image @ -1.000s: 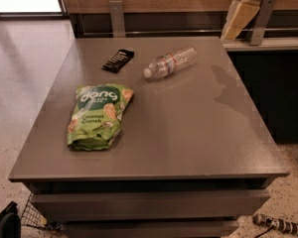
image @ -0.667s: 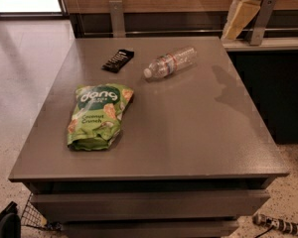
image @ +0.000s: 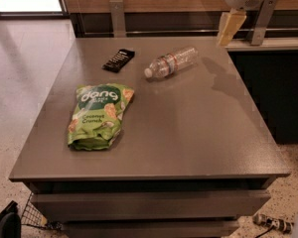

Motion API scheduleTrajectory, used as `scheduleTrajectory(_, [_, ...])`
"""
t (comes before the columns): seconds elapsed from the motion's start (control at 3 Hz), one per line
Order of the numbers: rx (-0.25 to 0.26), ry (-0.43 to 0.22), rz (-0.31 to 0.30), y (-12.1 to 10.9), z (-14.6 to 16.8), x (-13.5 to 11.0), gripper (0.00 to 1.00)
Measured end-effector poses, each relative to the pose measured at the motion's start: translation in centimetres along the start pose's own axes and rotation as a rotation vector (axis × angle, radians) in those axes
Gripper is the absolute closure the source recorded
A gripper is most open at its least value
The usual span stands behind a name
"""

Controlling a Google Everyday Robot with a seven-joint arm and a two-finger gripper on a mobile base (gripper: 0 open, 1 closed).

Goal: Place water bottle upright

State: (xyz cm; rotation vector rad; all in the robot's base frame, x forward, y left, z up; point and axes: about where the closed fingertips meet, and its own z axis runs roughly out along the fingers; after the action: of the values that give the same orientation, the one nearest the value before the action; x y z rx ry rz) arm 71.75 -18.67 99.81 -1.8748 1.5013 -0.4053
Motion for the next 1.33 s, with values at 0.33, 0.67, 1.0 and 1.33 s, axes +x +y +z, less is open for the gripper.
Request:
scheduleTrajectory(0.33, [-0.062, -0.015, -0.043, 0.8, 3.5, 0.7, 0.00])
scheduleTrajectory(0.67, [-0.108, -0.028, -0.092, 1.2, 5.7, 0.5, 0.00])
scheduleTrajectory(1.0, [-0.150, -0.020, -0.144, 1.5, 7.4, -0.2, 0.00])
scheduleTrajectory(1.33, [-0.197, -0.014, -0.191, 2.4, 9.1, -1.6, 0.00])
